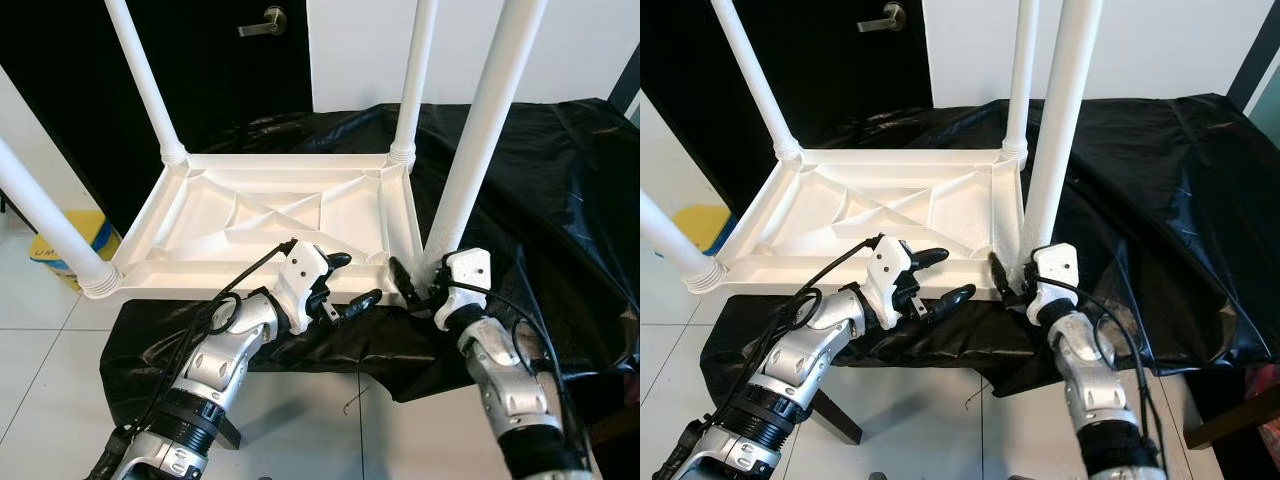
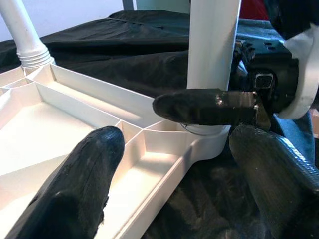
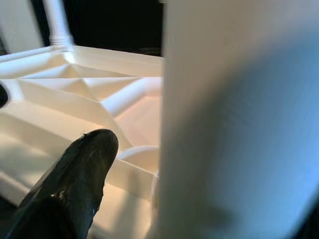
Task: Building children table
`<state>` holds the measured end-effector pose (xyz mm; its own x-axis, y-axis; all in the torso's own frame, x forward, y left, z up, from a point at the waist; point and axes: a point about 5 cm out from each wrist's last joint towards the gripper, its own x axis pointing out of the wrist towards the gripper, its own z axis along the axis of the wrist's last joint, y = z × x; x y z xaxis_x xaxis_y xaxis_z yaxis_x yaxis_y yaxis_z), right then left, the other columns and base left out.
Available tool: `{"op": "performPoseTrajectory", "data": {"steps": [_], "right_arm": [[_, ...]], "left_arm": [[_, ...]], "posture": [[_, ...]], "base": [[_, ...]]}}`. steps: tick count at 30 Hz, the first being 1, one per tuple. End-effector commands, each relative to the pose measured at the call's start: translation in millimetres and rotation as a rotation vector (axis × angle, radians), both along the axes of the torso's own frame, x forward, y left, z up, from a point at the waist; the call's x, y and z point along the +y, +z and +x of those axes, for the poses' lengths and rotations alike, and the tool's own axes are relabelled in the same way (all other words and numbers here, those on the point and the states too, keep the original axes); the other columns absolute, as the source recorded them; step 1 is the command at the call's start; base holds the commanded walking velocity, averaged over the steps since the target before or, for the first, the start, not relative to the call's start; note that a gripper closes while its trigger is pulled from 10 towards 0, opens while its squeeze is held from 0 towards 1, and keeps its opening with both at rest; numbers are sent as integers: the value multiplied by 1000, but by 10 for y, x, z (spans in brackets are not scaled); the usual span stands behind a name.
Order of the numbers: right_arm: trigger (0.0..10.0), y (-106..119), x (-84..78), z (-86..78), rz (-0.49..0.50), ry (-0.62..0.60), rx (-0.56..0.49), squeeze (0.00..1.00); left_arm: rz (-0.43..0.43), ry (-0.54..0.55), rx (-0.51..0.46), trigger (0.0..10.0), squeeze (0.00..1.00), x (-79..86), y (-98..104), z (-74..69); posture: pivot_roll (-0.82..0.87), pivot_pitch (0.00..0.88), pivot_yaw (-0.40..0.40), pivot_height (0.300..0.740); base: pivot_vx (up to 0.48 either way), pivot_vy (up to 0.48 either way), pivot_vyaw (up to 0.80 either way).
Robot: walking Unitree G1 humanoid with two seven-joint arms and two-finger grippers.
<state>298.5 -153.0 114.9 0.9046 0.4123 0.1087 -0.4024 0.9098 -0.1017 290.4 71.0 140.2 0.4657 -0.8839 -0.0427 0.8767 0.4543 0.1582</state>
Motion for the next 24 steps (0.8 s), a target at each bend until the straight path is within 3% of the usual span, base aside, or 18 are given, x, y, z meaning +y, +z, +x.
{"op": "performPoseTrajectory", "data": {"steps": [1,6,7,8,24], "right_arm": [[10000,-34,24,39,-6,83,20,0],[10000,-34,12,80,-38,122,19,0],[4392,-40,7,98,-53,131,22,0],[0,-46,-3,115,-62,138,26,0],[0,-123,-73,153,-56,160,49,0]], "left_arm": [[22,-36,-6,10000,0,-11,3,-26],[23,-36,-9,10000,0,-6,12,-27],[22,-35,-9,10000,0,-2,14,-28],[23,-34,-9,10000,0,2,16,-29],[15,-23,-12,10000,0,7,32,-23]], "posture": [[-145,0,46,740],[-139,0,47,740],[-135,0,48,740],[-132,0,45,740],[-136,0,45,740]], "base": [[0,0,0],[0,0,0],[0,0,0],[0,0,0],[0,0,0]]}}
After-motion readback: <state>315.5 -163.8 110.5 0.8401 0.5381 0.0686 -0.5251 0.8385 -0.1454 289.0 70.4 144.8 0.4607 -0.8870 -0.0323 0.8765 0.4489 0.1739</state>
